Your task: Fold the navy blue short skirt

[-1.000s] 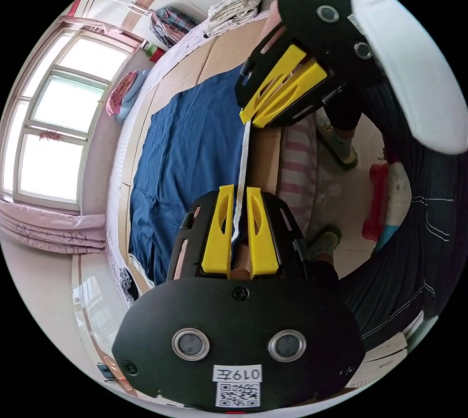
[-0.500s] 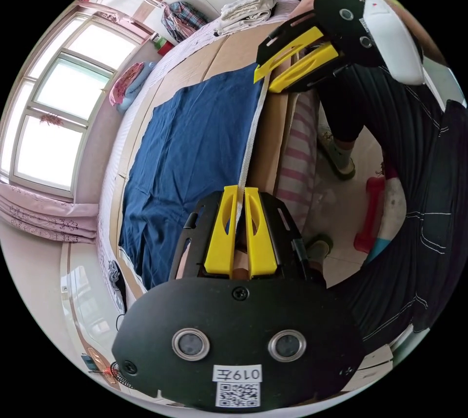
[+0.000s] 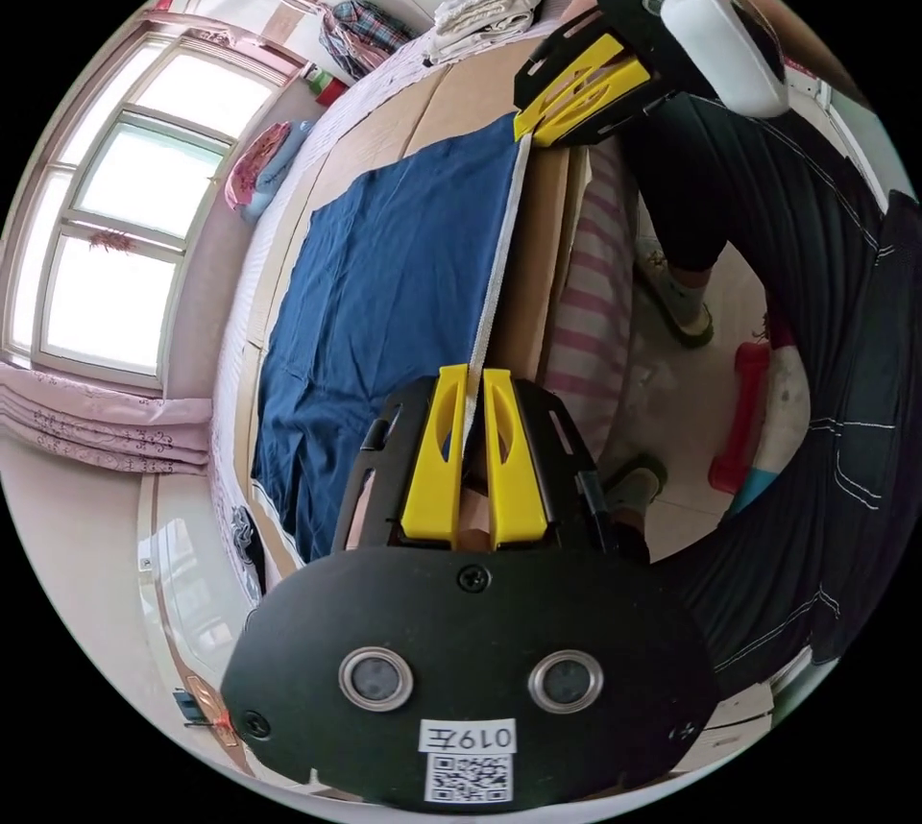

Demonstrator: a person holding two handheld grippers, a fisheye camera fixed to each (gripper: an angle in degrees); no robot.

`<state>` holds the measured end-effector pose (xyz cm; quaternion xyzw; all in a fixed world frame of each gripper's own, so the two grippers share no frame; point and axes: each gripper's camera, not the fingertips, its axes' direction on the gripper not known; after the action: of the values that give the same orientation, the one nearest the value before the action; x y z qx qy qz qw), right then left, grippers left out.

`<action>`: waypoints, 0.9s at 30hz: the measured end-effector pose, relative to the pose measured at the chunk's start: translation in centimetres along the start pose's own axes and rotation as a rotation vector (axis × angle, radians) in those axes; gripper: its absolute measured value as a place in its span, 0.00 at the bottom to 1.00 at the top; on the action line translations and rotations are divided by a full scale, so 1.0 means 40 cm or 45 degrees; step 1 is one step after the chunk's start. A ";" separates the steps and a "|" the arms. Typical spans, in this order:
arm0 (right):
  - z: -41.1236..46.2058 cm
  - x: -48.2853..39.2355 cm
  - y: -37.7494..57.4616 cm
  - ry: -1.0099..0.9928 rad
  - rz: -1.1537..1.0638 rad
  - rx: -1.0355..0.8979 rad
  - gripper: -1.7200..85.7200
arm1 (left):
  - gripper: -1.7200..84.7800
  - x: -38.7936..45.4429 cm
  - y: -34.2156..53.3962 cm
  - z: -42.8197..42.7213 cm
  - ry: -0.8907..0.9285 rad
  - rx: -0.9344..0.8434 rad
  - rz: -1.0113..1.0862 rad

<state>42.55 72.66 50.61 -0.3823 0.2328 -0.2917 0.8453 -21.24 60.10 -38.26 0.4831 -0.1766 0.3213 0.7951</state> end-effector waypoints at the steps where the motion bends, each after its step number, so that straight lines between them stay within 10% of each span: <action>1: -0.001 0.006 0.010 0.008 0.010 0.006 0.06 | 0.03 0.003 -0.004 -0.005 -0.011 0.006 -0.004; 27: -0.006 0.106 0.133 -0.056 0.016 0.029 0.02 | 0.03 0.155 -0.107 0.216 0.122 0.148 -0.089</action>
<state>47.14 72.58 45.57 -0.3774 0.2130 -0.2806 0.8564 -13.52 53.20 -33.31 0.5185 -0.1024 0.3259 0.7839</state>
